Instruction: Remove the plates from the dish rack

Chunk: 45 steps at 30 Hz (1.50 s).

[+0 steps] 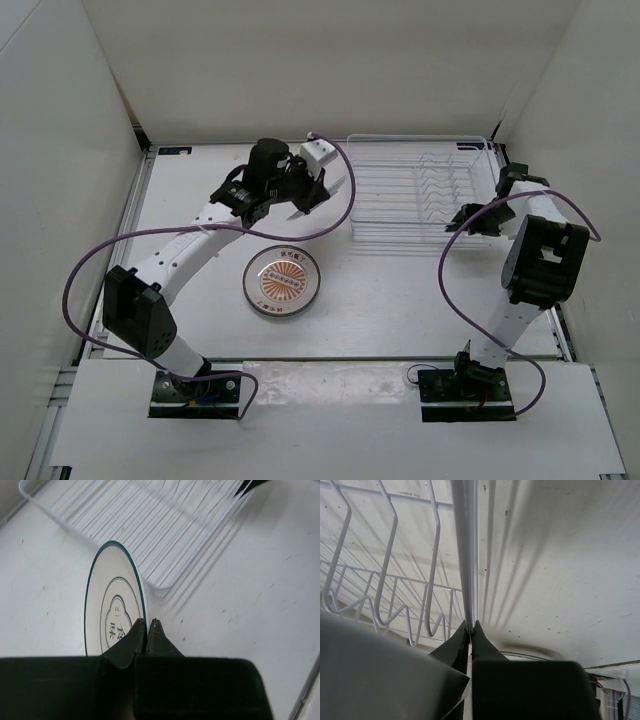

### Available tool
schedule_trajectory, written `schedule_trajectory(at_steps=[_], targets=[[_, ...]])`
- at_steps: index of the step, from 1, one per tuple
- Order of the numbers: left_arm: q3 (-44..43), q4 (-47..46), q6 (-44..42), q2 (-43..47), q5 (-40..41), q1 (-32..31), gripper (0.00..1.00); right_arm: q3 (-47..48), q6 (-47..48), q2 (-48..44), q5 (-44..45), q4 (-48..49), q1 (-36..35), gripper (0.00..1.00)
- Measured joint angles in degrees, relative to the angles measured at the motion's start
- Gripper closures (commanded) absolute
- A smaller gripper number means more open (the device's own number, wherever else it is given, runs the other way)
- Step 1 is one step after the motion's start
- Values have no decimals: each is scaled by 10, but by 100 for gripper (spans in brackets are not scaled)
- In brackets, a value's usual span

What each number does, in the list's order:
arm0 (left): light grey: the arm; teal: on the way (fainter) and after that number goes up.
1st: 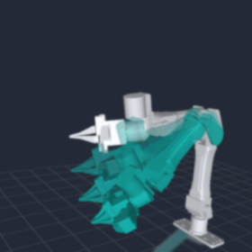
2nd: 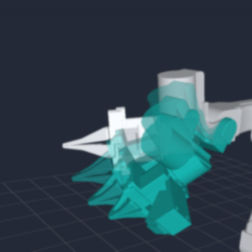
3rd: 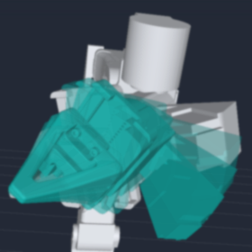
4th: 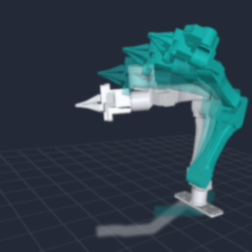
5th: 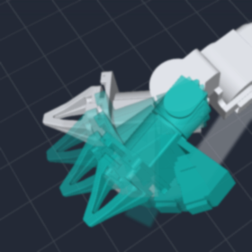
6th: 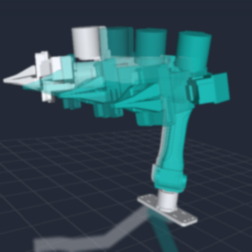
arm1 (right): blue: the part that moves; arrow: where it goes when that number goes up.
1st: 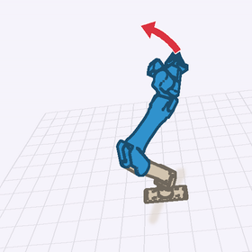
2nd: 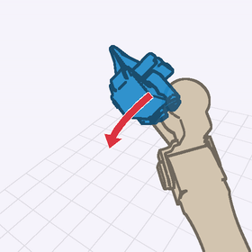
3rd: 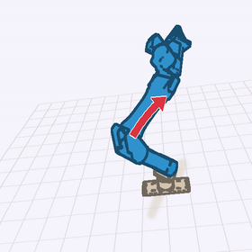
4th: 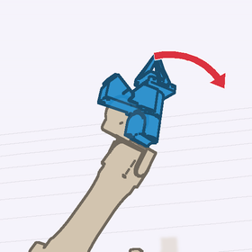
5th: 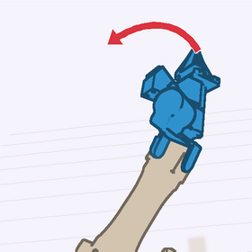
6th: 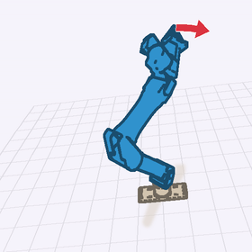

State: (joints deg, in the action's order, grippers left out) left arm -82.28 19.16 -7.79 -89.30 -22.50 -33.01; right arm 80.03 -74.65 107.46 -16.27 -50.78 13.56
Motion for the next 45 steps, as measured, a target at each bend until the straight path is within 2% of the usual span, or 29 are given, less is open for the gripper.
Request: schedule_trajectory(at_steps=[7, 9, 10, 12, 13, 15, 17, 19, 23, 24, 28, 35, 38, 40, 45], targets=[[46, 38, -64, 12, 86, 1, 100, -4, 81, 0, -15, -21, 24, 100], [46, 40, -78, 12, 116, 1, 100, -7, 95, -1, -23, -21, 29, 91], [46, 40, -87, 12, 134, 0, 100, -7, 101, -1, -28, -21, 32, 74], [46, 42, -101, 12, 169, 0, 100, -7, 104, -1, -58, -25, 40, 54], [46, 44, -109, 12, 188, 0, 100, -7, 106, 1, -77, -30, 44, 34], [45, 48, -120, 10, 225, 0, 100, -7, 112, 6, -100, -41, 52, 11], [45, 48, -127, 6, 262, 0, 100, -5, 123, 11, -111, -52, 55, 10], [45, 48, -131, -2, 299, 0, 93, -1, 129, 14, -117, -61, 55, 10], [47, 47, -133, -25, 358, 0, 93, -5, 136, 8, -122, -78, 54, 10], [49, 45, -132, -30, 369, 0, 86, -10, 137, 4, -122, -83, 54, 10], [75, 33, -121, -48, 403, 0, 84, -31, 138, -30, -112, -117, 54, 10], [69, 34, -91, -129, 447, -1, 60, -43, 141, -161, -65, -174, 55, 10], [33, 40, -72, -177, 462, -1, 57, -51, 154, -221, -46, -196, 55, 10], [10, 47, -56, -201, 468, -1, 51, -70, 162, -251, -40, -208, 55, 10], [-24, 66, -13, -231, 474, 0, 28, -127, 175, -301, -25, -230, 55, 10]])
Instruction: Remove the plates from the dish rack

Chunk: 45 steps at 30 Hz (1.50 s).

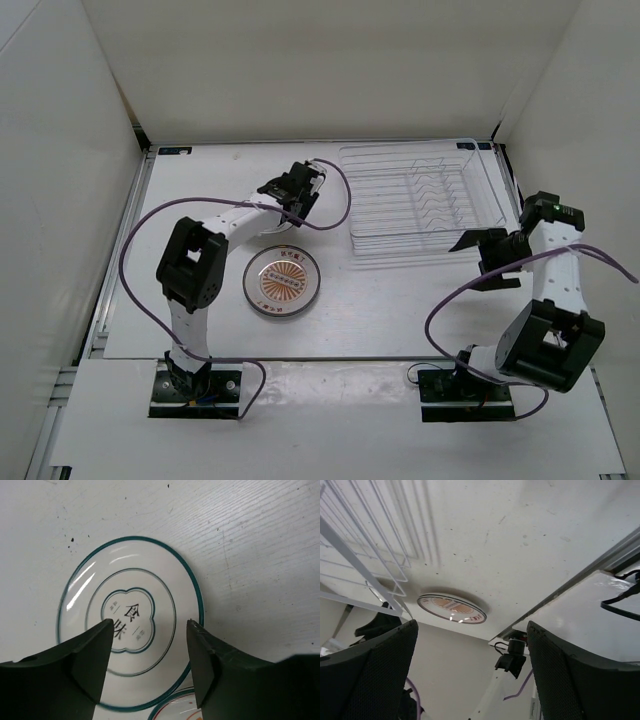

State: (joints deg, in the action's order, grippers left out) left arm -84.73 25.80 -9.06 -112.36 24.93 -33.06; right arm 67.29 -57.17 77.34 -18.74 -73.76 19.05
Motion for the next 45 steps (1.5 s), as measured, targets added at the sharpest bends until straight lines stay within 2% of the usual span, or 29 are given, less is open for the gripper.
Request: schedule_trajectory(at_steps=[6, 9, 11, 12, 13, 16, 17, 19, 21, 22, 23, 24, 25, 31, 35, 40, 45], targets=[[-2, 12, 39, 0, 1, 1, 12, -15, 20, -32, 19, -12, 0, 10], [-2, 12, 56, 2, -5, 5, 11, -15, 26, -34, 23, -11, 0, 10], [-2, 13, 69, 4, -16, 11, 14, -15, 29, -33, 24, -11, 0, 10], [-2, 16, 79, 6, -20, 16, 17, -15, 30, -33, 25, -11, 0, 10], [-3, 21, 89, 7, -25, 22, 31, -15, 32, -32, 25, -11, 0, 10], [-8, 51, 117, 8, -46, 45, 59, -15, 33, -29, 26, -8, 0, 10], [-8, 60, 124, 8, -51, 52, 71, -15, 33, -29, 26, -7, 0, 10], [-4, 71, 136, 11, -60, 65, 74, -16, 33, -29, 25, -4, 0, 10], [7, 77, 147, 19, -68, 76, 68, -17, 34, -30, 25, 3, 0, 10], [9, 84, 152, 23, -73, 79, 60, -18, 36, -30, 25, 6, 0, 10], [9, 88, 158, 25, -79, 80, 37, -18, 38, -32, 25, 8, 0, 10], [7, 92, 160, 28, -87, 81, 25, -18, 40, -33, 25, 11, 0, 10], [-5, 105, 172, 30, -98, 80, 0, -17, 50, -34, 25, 14, 0, 10], [-96, 144, 213, 68, -166, 80, 0, 41, 99, -35, 30, 18, 0, 10], [-90, 149, 237, 196, -210, 80, 0, 51, 125, -52, 37, 29, 0, 10], [24, 166, 252, 441, -255, 80, 0, 50, 168, -92, 61, 20, 0, 10], [239, 213, 241, 680, -268, 80, 0, 9, 183, -167, 97, -2, -4, 10]])
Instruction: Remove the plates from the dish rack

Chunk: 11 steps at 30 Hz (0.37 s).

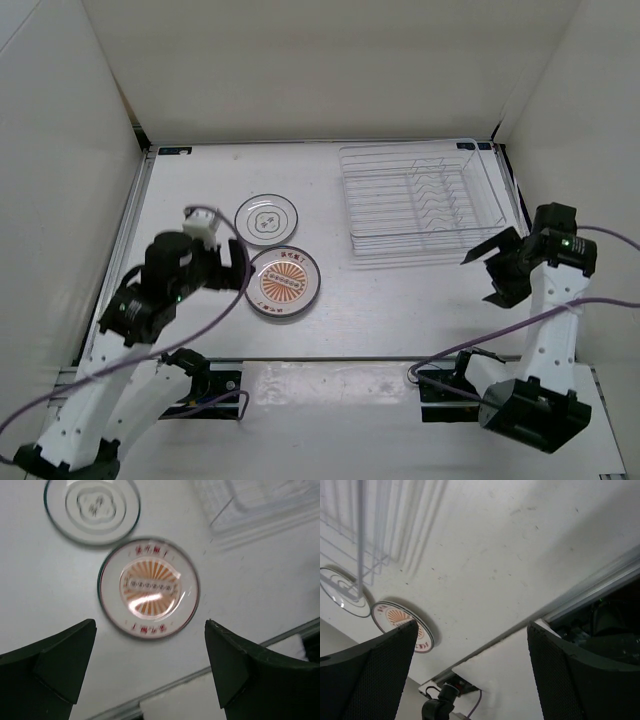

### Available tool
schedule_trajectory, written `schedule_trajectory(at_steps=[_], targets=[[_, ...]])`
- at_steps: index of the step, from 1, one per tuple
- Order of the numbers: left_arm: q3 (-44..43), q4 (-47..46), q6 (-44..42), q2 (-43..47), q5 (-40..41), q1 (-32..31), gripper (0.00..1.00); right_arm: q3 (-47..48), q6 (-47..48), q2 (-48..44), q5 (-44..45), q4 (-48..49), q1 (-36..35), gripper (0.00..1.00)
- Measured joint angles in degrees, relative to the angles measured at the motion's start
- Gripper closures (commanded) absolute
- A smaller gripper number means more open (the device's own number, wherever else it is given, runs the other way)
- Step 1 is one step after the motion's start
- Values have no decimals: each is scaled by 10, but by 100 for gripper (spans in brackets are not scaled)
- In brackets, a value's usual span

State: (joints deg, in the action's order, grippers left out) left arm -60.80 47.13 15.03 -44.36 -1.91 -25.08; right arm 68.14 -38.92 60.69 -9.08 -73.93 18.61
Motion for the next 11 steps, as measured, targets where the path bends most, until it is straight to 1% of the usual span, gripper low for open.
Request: schedule_trajectory(at_steps=[2, 4, 8, 11], targets=[[86, 38, 3, 76, 10, 0, 0, -35, -9, -34, 14, -9, 0, 10], [144, 76, 11, 132, 28, 0, 0, -58, -19, -55, 25, -18, 0, 10], [182, 101, 35, 191, 70, 0, 0, -60, -33, -49, 37, -16, -2, 10], [194, 102, 42, 202, 87, 0, 0, -54, -38, -28, 47, -10, -5, 10]])
